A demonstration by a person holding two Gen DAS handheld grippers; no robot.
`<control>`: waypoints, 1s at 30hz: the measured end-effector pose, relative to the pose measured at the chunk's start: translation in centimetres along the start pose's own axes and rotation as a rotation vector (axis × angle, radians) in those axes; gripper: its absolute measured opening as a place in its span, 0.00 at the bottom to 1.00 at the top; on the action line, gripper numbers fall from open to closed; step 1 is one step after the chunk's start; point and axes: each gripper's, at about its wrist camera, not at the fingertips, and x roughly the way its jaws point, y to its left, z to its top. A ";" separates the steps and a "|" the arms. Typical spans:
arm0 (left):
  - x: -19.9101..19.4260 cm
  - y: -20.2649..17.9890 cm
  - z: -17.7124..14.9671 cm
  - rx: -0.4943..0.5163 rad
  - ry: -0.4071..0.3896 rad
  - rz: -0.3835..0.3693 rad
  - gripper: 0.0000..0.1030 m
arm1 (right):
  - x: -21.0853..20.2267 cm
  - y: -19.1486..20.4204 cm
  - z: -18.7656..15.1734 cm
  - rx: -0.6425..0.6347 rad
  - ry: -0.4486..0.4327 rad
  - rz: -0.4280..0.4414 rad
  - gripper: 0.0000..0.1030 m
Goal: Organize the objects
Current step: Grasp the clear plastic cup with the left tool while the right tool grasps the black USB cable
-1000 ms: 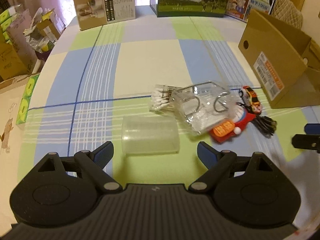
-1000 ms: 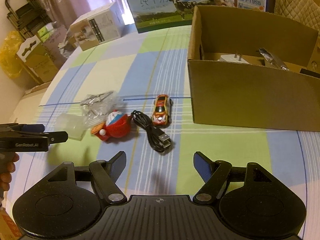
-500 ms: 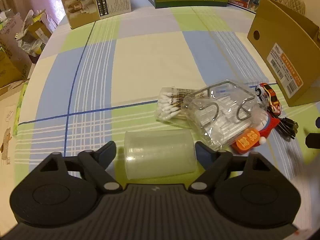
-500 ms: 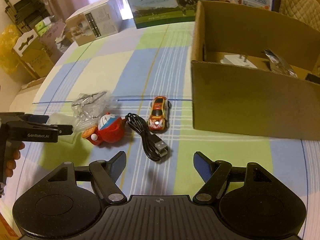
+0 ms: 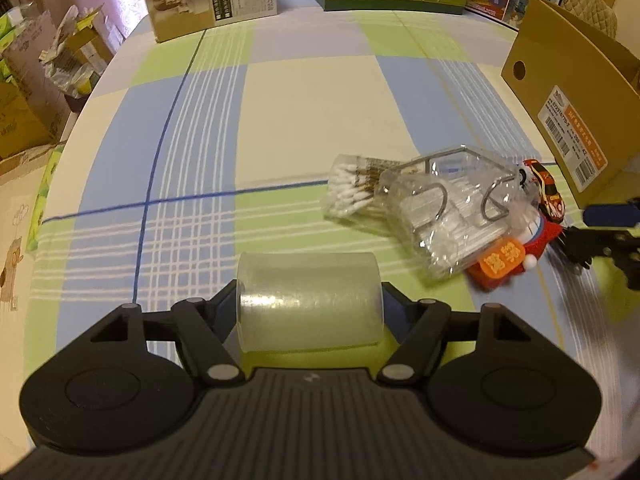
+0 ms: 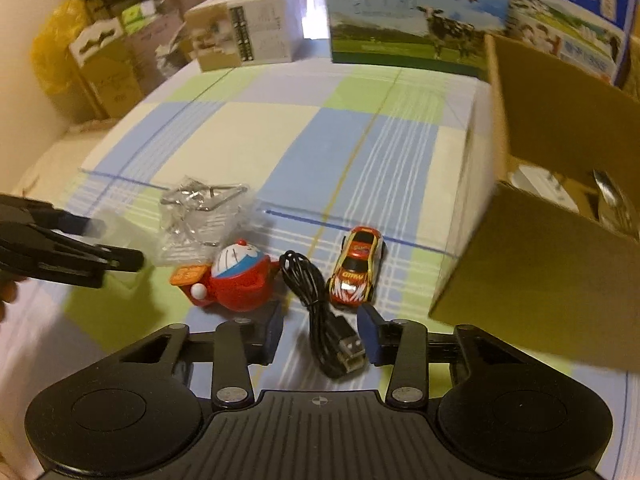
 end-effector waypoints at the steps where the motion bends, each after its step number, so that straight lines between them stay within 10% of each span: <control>1: -0.1 0.0 -0.1 -0.002 0.003 0.002 0.67 | 0.4 0.1 0.0 -0.018 0.004 -0.006 0.34; 6: -0.6 0.1 -0.9 -0.012 0.009 0.002 0.67 | 1.3 0.3 -0.4 -0.066 0.025 -0.014 0.19; 18: -2.6 -0.9 -3.7 -0.009 0.035 -0.053 0.67 | -1.4 1.3 -3.2 -0.052 0.171 0.023 0.18; 30: -2.2 -1.5 -4.1 -0.018 0.028 -0.040 0.67 | -0.2 2.2 -3.9 -0.068 0.111 0.002 0.18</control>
